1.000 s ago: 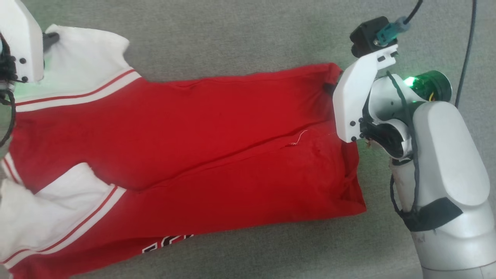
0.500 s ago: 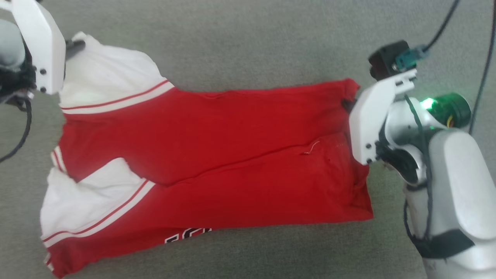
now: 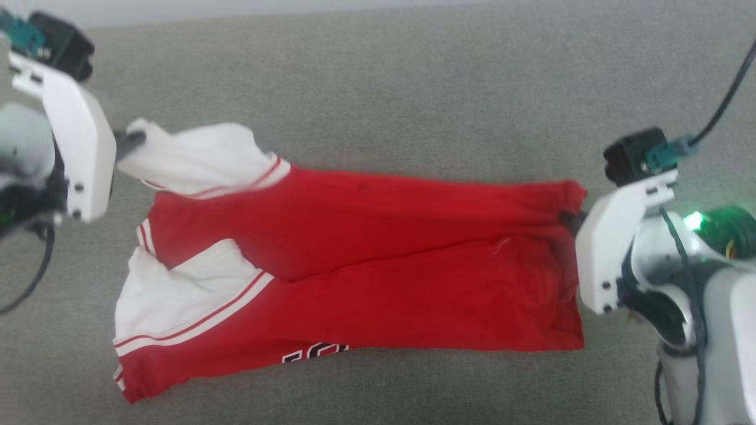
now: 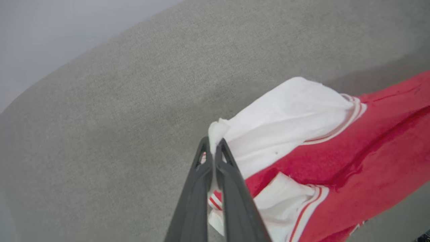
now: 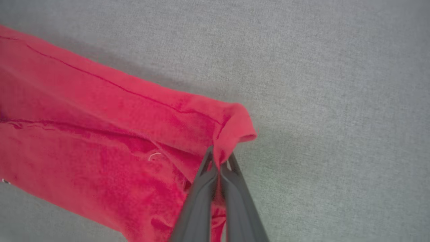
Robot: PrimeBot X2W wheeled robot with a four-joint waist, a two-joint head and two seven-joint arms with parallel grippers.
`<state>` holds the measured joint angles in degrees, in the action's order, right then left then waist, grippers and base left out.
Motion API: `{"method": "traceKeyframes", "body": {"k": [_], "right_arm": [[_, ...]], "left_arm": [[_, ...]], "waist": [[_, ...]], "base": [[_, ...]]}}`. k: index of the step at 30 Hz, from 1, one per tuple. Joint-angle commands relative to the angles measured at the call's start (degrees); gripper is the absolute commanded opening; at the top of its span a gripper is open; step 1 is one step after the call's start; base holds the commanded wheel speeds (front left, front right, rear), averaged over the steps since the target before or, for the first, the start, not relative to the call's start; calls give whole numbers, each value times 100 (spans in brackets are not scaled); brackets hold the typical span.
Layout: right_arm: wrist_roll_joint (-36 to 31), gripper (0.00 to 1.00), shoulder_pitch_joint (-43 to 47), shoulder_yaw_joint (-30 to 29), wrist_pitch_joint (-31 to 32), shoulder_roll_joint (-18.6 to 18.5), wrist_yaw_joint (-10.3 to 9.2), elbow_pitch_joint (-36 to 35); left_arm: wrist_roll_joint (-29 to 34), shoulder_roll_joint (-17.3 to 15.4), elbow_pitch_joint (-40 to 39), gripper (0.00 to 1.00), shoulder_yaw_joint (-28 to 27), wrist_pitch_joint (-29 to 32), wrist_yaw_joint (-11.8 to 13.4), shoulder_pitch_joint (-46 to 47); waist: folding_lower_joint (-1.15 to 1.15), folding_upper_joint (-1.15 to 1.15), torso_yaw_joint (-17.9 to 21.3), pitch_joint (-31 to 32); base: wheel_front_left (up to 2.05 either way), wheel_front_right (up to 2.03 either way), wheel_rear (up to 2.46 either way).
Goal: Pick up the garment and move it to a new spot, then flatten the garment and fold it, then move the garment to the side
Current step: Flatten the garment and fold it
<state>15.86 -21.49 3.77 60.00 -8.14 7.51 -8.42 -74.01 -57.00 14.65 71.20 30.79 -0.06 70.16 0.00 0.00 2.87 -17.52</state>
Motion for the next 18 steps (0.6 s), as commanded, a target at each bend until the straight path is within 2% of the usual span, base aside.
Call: {"method": "traceKeyframes", "body": {"k": [1, 6, 10, 14, 18], "right_arm": [[32, 0, 91, -14, 34, -30, -5, -51], [63, 0, 521, -171, 248, 29, -5, -326], [3, 0, 794, -286, 248, 89, -5, -338], [-52, 0, 942, -275, 166, 140, -5, -132], [-20, 0, 937, -188, 1, 200, -5, 155]], "left_arm": [[-27, -44, -93, 0, 4, -16, 60, -83], [-276, -569, -1004, 0, 29, -78, 609, -598], [-426, -793, -1473, 0, 68, -225, 856, -1064], [-604, -785, -1544, 0, 112, -387, 954, -1516], [-696, -608, -1287, 0, 141, -551, 884, -1918]], "waist": [[0, 0, -31, 33], [0, 0, -92, 91], [0, 0, -149, 93], [0, 0, -173, 95], [0, 0, -165, 119]], "base": [[0, 0, 0], [0, 0, 0], [0, 0, 0], [0, 0, 0], [0, 0, 0]]}}
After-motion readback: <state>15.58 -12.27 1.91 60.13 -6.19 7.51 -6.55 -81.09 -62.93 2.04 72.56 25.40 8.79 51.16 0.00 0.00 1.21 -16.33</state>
